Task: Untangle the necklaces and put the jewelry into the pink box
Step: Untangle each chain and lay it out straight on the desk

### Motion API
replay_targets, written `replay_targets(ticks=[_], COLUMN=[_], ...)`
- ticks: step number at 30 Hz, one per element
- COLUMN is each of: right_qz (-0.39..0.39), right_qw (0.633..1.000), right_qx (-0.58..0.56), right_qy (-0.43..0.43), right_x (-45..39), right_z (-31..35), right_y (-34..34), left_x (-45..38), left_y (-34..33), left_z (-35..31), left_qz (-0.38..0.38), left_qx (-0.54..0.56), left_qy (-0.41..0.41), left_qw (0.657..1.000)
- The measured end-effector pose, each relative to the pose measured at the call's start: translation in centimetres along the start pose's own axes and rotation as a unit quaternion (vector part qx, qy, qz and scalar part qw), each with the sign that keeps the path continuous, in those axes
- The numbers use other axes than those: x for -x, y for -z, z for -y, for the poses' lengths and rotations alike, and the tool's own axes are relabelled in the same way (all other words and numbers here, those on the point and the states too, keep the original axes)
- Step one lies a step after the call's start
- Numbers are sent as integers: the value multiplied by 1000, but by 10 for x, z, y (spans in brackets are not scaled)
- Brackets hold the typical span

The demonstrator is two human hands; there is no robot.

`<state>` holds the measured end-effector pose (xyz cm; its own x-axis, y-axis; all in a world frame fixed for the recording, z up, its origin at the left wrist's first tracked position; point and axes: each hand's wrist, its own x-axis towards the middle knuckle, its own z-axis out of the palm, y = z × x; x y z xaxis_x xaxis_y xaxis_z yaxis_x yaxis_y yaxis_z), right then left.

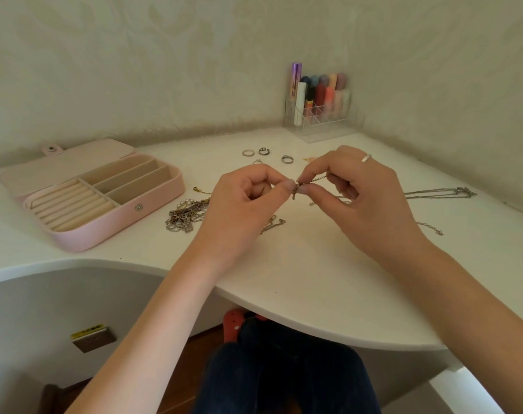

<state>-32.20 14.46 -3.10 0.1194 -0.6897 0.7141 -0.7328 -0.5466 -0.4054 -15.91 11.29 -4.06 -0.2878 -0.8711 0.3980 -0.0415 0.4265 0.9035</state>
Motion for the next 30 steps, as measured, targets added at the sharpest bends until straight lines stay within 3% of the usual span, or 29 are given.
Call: replay_targets(ticks=[6,13,19,30], right_qz=[-11,-17,-9,3], right_qw=[1000,973,947,973], right_qx=[-5,-182,-246,-175], right_qy=[-12,-142,-205,-152], right_x=[0,0,0,1], right_z=[3,6,8,10], right_y=[-1,-7,-15,-8], left_x=[2,4,3,3], left_y=[0,2,2,2], left_z=[-2,-9,-9,-9], left_qz=[11,50,43,6], left_qx=[14,97,111,109], left_qy=[7,83,104,98], left_qw=[1000,991,987,989])
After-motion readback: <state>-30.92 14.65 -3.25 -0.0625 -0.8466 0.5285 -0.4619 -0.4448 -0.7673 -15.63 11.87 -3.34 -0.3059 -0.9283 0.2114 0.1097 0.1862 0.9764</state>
